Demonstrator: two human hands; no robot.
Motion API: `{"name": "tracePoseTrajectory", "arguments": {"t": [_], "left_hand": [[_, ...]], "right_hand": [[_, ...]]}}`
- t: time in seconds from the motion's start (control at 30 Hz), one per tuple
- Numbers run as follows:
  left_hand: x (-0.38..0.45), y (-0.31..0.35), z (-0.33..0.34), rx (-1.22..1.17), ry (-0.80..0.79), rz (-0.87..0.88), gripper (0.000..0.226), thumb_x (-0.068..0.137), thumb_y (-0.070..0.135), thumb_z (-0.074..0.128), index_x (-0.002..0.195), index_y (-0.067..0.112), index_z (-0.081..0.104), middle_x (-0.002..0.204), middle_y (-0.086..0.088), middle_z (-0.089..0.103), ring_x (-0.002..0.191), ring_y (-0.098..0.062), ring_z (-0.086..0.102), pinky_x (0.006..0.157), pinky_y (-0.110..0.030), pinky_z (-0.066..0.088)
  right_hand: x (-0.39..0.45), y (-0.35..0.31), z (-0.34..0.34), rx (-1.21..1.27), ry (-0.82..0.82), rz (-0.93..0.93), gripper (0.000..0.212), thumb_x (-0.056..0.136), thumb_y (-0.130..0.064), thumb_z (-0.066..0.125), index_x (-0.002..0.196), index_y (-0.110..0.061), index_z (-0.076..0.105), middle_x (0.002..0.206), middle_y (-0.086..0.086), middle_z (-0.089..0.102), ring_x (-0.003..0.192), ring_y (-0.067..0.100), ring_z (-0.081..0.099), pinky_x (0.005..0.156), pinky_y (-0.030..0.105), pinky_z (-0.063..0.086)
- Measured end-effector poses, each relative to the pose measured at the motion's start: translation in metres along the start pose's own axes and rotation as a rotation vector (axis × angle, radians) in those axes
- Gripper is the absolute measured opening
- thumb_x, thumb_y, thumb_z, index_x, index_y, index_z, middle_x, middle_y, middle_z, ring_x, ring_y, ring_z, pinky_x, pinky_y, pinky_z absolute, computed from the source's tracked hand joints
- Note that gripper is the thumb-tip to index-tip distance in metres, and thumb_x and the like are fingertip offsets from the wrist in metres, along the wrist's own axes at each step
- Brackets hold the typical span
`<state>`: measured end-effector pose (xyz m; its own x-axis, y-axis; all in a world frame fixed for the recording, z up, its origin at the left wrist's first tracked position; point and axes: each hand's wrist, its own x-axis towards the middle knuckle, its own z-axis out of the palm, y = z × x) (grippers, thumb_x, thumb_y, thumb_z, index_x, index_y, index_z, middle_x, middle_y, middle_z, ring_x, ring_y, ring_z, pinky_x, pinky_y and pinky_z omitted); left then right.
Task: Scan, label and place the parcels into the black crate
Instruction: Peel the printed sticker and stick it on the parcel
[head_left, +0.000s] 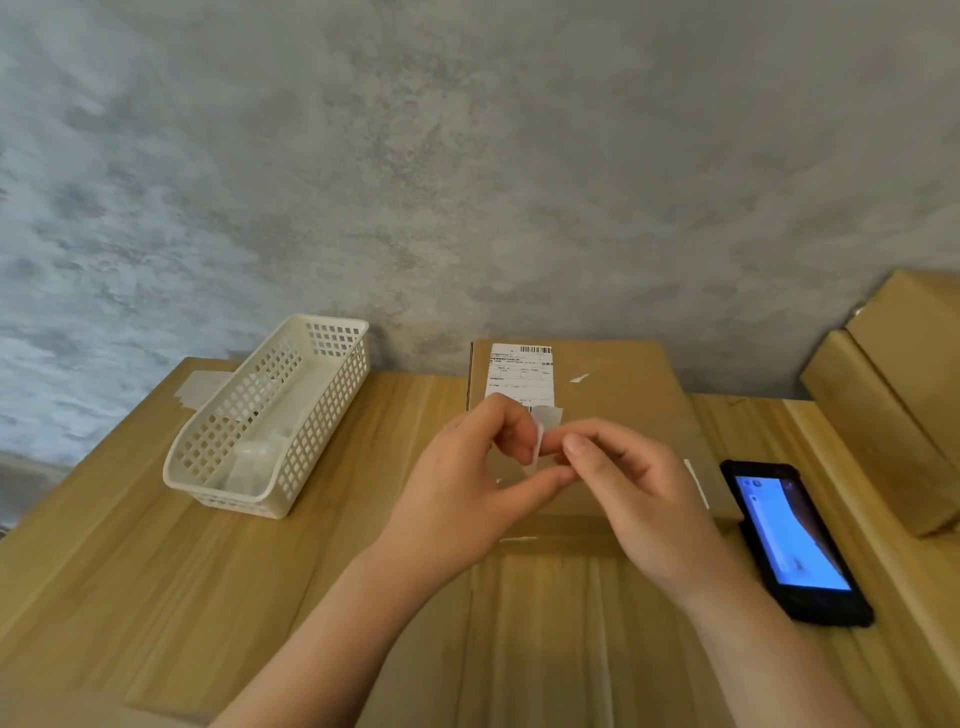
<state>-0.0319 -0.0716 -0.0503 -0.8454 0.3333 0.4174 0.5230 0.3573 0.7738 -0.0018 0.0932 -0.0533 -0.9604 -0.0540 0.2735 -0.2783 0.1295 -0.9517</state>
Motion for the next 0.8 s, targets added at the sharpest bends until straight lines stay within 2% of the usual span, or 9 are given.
{"name": "tracePoseTrajectory", "arguments": {"t": [0.13,0.23,0.27,0.33,0.4,0.47,0.57,0.67,0.8], "left_hand": [[-0.001,-0.006,0.002,-0.08,0.045,-0.099,0.021,0.085,0.009,0.072,0.08,0.019,0.054,0.073,0.016,0.056,0.073,-0.004,0.052,0.071,-0.014,0.04],[-0.001,-0.01,0.0,-0.204,0.084,-0.19,0.019,0.088,0.004,0.068,0.079,0.014,0.054,0.071,0.013,0.053,0.07,-0.005,0.049,0.069,-0.02,0.041],[-0.001,-0.011,-0.002,-0.288,0.087,-0.228,0.018,0.089,0.006,0.067,0.079,0.012,0.054,0.072,0.01,0.052,0.07,-0.008,0.048,0.067,-0.02,0.041],[-0.001,-0.015,-0.005,-0.496,0.066,-0.296,0.014,0.089,0.014,0.065,0.08,0.012,0.054,0.073,0.004,0.052,0.069,-0.011,0.047,0.064,-0.021,0.042],[-0.001,-0.021,-0.007,-0.674,0.018,-0.353,0.01,0.087,0.019,0.063,0.082,0.014,0.056,0.075,0.0,0.053,0.071,-0.013,0.049,0.066,-0.022,0.044],[-0.001,-0.027,-0.009,-0.756,-0.035,-0.403,0.008,0.086,0.02,0.064,0.081,0.017,0.058,0.077,-0.002,0.055,0.073,-0.014,0.052,0.069,-0.024,0.045],[-0.002,-0.035,-0.009,-0.784,-0.106,-0.463,0.009,0.086,0.024,0.065,0.08,0.02,0.06,0.082,-0.004,0.06,0.076,-0.017,0.054,0.068,-0.029,0.041],[-0.003,-0.04,-0.011,-0.792,-0.121,-0.493,0.01,0.086,0.025,0.065,0.081,0.018,0.059,0.079,-0.003,0.058,0.072,-0.016,0.051,0.066,-0.029,0.039],[-0.001,-0.043,-0.014,-0.544,-0.062,-0.49,0.014,0.096,0.021,0.063,0.085,0.013,0.058,0.067,0.008,0.052,0.063,-0.005,0.047,0.061,-0.018,0.041]], "right_hand": [[-0.006,0.006,-0.003,0.002,0.037,0.012,0.021,0.097,-0.019,0.053,0.097,-0.014,0.073,0.096,-0.003,0.074,0.095,0.007,0.067,0.082,0.015,0.048],[-0.006,0.017,-0.008,-0.109,0.235,0.059,0.012,0.097,-0.014,0.06,0.103,-0.02,0.069,0.098,-0.004,0.071,0.093,0.008,0.064,0.081,0.015,0.049],[-0.005,0.019,-0.011,-0.167,0.283,0.092,0.012,0.095,-0.019,0.062,0.107,-0.022,0.066,0.1,-0.006,0.068,0.091,0.006,0.062,0.078,0.012,0.048],[-0.004,0.021,-0.016,-0.213,0.263,0.198,0.025,0.089,-0.037,0.064,0.111,-0.026,0.061,0.103,-0.011,0.066,0.092,0.001,0.061,0.076,0.009,0.046],[-0.003,0.022,-0.018,-0.221,0.172,0.288,0.036,0.081,-0.056,0.059,0.106,-0.029,0.063,0.097,-0.012,0.07,0.09,-0.002,0.063,0.074,0.011,0.045],[-0.003,0.023,-0.017,-0.291,0.121,0.281,0.033,0.081,-0.059,0.058,0.093,-0.029,0.067,0.086,-0.011,0.07,0.083,0.001,0.064,0.071,0.014,0.045],[-0.002,0.028,-0.012,-0.422,0.092,0.258,0.019,0.091,-0.045,0.062,0.082,-0.028,0.065,0.078,-0.011,0.067,0.074,0.005,0.061,0.067,0.022,0.047],[-0.001,0.031,-0.01,-0.498,0.086,0.24,0.016,0.092,-0.035,0.062,0.076,-0.029,0.062,0.072,-0.009,0.064,0.065,0.009,0.058,0.057,0.02,0.043],[0.0,0.033,-0.012,-0.544,0.128,0.216,0.021,0.092,-0.029,0.06,0.072,-0.027,0.057,0.065,-0.006,0.061,0.054,0.012,0.05,0.051,0.025,0.039]]}}
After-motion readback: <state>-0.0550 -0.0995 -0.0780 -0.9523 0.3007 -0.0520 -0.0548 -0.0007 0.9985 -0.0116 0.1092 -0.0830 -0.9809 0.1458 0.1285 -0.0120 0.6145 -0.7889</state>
